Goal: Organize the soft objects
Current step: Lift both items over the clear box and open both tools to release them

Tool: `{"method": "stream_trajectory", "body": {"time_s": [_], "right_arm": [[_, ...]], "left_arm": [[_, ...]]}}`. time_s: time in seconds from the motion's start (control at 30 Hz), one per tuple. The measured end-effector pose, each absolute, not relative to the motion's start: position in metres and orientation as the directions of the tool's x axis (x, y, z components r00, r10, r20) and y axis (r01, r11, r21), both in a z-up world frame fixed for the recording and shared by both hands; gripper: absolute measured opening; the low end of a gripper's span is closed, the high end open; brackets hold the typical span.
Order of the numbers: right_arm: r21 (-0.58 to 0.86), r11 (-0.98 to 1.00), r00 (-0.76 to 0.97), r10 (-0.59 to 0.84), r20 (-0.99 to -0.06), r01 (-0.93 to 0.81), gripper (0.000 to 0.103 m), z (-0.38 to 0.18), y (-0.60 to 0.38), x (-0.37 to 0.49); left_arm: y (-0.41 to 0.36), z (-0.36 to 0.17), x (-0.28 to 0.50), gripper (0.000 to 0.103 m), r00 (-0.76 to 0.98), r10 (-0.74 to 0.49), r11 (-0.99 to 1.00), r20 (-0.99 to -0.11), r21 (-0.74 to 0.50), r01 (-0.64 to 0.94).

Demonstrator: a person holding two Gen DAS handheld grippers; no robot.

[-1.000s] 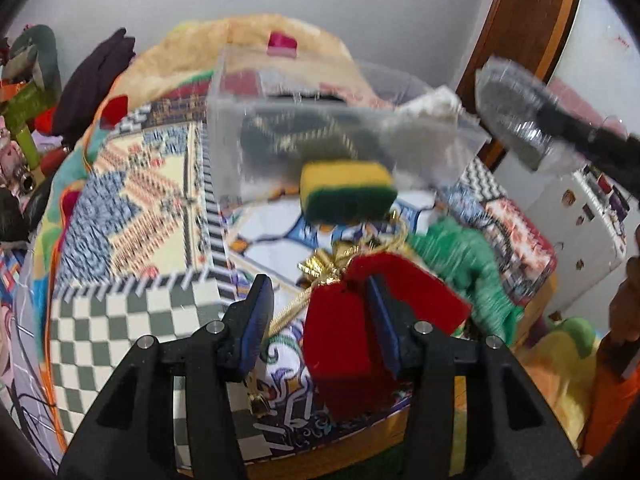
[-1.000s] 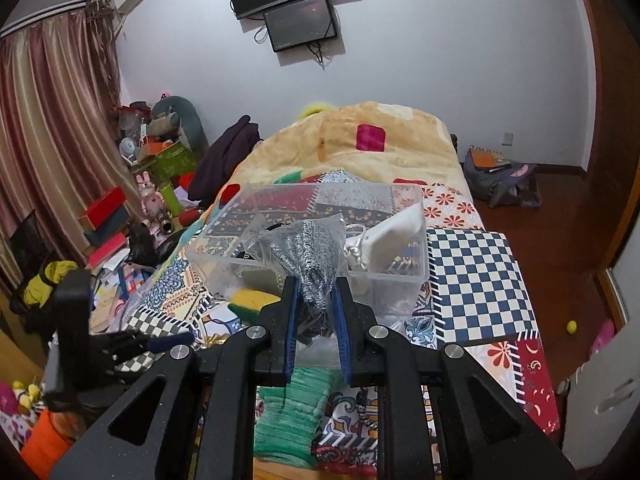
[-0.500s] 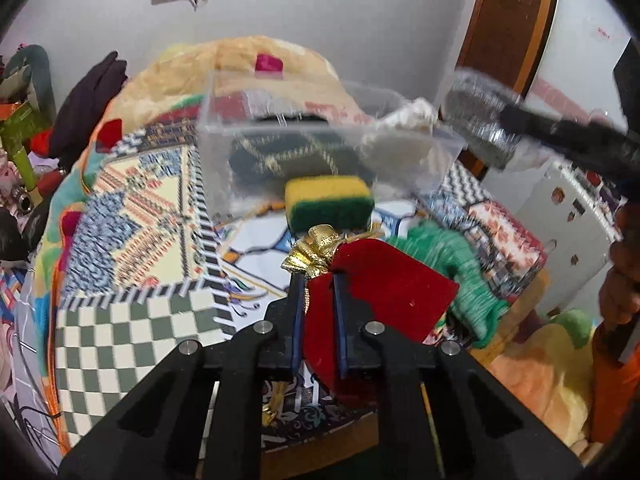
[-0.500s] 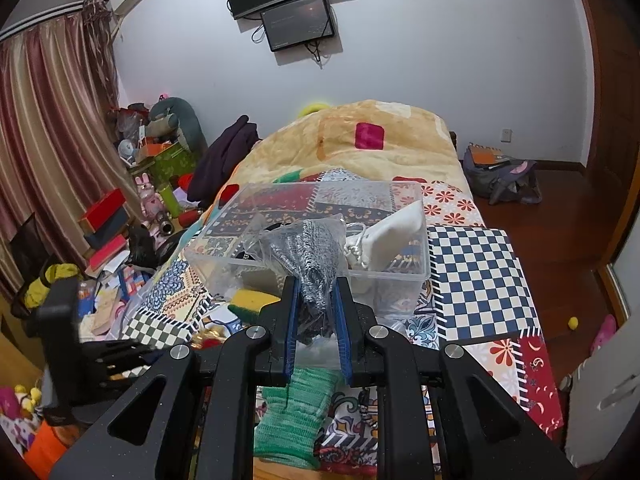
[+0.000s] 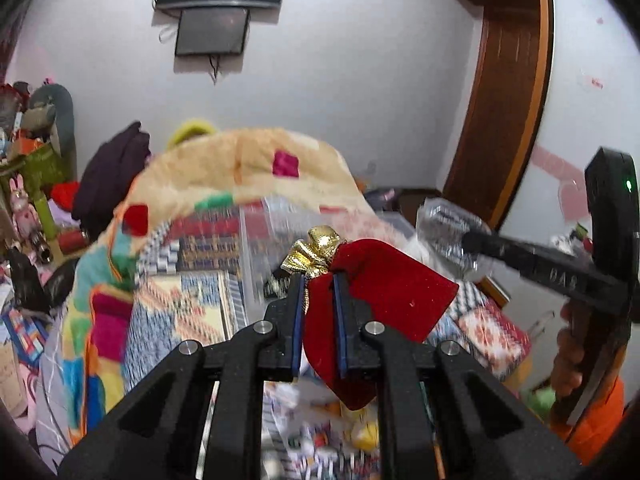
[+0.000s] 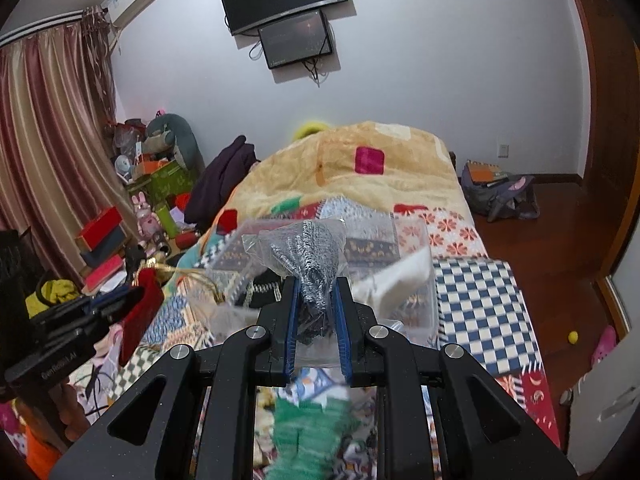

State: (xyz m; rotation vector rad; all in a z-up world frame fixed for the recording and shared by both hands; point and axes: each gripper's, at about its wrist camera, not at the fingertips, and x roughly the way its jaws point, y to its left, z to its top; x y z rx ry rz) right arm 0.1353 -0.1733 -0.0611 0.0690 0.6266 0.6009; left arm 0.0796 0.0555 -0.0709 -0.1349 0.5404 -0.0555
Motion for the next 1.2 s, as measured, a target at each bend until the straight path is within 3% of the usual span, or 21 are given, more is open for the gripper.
{"method": "stream_trajectory", "body": {"time_s": [0.27,0.63,0.87,0.93,1.07,1.2], "right_arm": [[0.251,0.834,0.663,0.545,-0.513,-0.492,0.016,-0.053,-0.154,0.156],[0.218,0.848,0.583,0.497,-0.643,-0.482,0.016,-0.099,-0.128,0.185],[0.140,0.857,0.596,0.453,-0.663,-0.495,0.016,-0.107,-0.119,0.181],[0.117,0.858,0.602,0.441,-0.666,-0.500,0.021,-0.105,-0.119,0.178],[0.086,0.861,0.622,0.428,-0.656,-0.502,0.045,-0.098,-0.121,0.171],[0.091,0.853,0.632,0.449,-0.632,-0.514,0.054,-0.087,-0.127,0.163]], "left_arm": [[0.056,-0.062,0.125,0.013,0.875,-0.021,0.993,-0.483,-0.114,-0.040],[0.045,-0.117,0.181,0.013,0.772,0.002,0.998,-0.636,-0.044,-0.039],[0.038,-0.137,0.189,0.016,0.728,-0.007,1.000,-0.685,-0.019,-0.008],[0.041,-0.138,0.189,0.021,0.716,-0.030,0.999,-0.697,-0.045,-0.002],[0.043,-0.132,0.180,0.047,0.732,-0.033,0.998,-0.680,-0.063,-0.013],[0.042,-0.115,0.165,0.053,0.761,-0.032,0.998,-0.648,-0.063,-0.012]]}}
